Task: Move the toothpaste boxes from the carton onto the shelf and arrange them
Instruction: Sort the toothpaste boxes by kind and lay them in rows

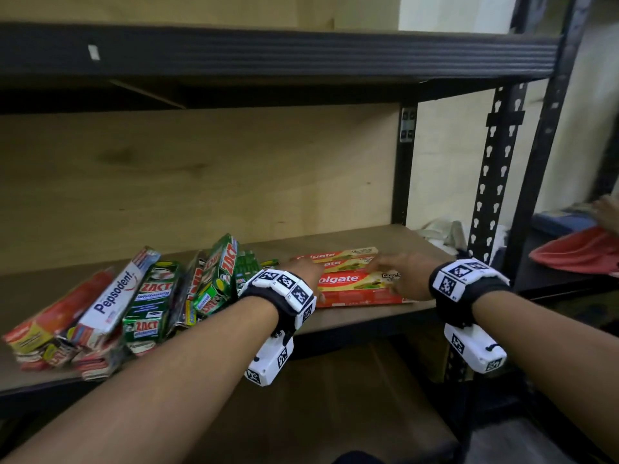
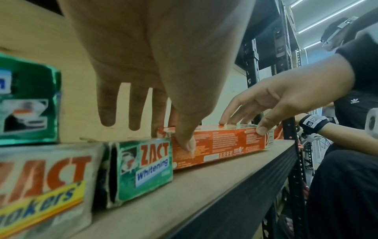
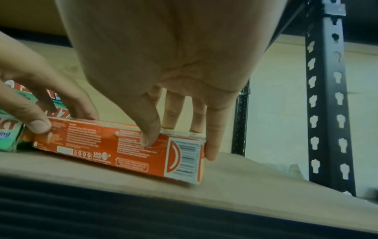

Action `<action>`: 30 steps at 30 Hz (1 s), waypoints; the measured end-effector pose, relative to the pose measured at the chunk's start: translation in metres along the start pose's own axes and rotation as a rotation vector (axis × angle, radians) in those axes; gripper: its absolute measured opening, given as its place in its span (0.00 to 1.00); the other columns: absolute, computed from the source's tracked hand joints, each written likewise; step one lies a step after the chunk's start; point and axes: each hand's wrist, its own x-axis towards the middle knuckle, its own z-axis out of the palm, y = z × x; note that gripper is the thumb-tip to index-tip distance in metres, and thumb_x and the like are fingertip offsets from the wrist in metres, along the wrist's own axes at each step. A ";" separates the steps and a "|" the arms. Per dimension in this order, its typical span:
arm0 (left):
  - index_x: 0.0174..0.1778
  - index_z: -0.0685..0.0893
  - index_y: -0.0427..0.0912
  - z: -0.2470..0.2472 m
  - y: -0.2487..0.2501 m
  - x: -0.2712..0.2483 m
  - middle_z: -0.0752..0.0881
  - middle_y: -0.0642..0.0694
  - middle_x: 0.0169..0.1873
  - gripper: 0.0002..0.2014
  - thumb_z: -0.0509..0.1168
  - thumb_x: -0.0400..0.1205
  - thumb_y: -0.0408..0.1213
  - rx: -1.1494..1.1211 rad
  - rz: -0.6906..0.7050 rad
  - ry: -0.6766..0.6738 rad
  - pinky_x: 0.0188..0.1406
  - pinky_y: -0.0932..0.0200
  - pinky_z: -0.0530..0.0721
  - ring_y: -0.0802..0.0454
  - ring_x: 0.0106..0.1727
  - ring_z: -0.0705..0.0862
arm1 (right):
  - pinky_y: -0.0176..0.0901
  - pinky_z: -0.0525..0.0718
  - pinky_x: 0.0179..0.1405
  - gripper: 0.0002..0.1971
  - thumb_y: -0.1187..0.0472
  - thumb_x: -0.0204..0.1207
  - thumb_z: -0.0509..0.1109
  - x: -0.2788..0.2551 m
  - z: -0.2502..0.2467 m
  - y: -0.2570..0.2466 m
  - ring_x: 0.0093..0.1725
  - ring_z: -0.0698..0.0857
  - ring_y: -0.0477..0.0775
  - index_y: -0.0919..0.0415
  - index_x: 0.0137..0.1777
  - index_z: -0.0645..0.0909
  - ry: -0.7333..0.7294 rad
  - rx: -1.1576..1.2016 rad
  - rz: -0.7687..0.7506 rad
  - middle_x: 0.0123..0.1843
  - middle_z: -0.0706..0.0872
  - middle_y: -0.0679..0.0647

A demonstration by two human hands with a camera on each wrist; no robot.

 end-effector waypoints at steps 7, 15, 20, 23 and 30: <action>0.76 0.72 0.44 0.011 -0.009 0.011 0.73 0.38 0.71 0.31 0.70 0.80 0.52 -0.063 -0.071 -0.014 0.67 0.47 0.79 0.39 0.68 0.77 | 0.39 0.77 0.59 0.28 0.65 0.79 0.68 0.025 0.018 0.006 0.70 0.78 0.52 0.35 0.73 0.74 0.063 0.084 -0.002 0.77 0.74 0.47; 0.65 0.84 0.43 0.014 -0.012 0.022 0.86 0.43 0.59 0.23 0.68 0.80 0.54 -0.032 -0.118 -0.054 0.57 0.52 0.86 0.44 0.57 0.85 | 0.48 0.76 0.70 0.33 0.57 0.81 0.69 0.041 0.028 0.003 0.72 0.78 0.59 0.49 0.84 0.61 0.021 -0.012 0.077 0.78 0.74 0.56; 0.51 0.89 0.45 0.018 -0.011 0.027 0.89 0.45 0.49 0.15 0.73 0.75 0.50 0.010 -0.149 -0.029 0.45 0.57 0.86 0.46 0.47 0.87 | 0.48 0.76 0.69 0.33 0.60 0.83 0.67 0.052 0.027 0.004 0.72 0.78 0.60 0.47 0.85 0.59 -0.034 -0.156 0.095 0.79 0.73 0.58; 0.46 0.88 0.44 0.018 -0.007 0.028 0.89 0.44 0.45 0.11 0.72 0.76 0.48 0.038 -0.160 -0.022 0.37 0.59 0.80 0.45 0.41 0.84 | 0.48 0.78 0.68 0.33 0.60 0.84 0.65 0.058 0.032 0.005 0.71 0.80 0.62 0.46 0.86 0.58 -0.068 -0.220 0.096 0.77 0.74 0.61; 0.46 0.87 0.44 0.016 -0.010 0.026 0.88 0.45 0.46 0.13 0.72 0.73 0.50 -0.030 -0.179 -0.025 0.38 0.59 0.79 0.46 0.41 0.85 | 0.58 0.62 0.81 0.31 0.58 0.88 0.58 0.053 0.035 0.005 0.84 0.61 0.63 0.48 0.87 0.51 -0.085 -0.218 0.127 0.87 0.56 0.60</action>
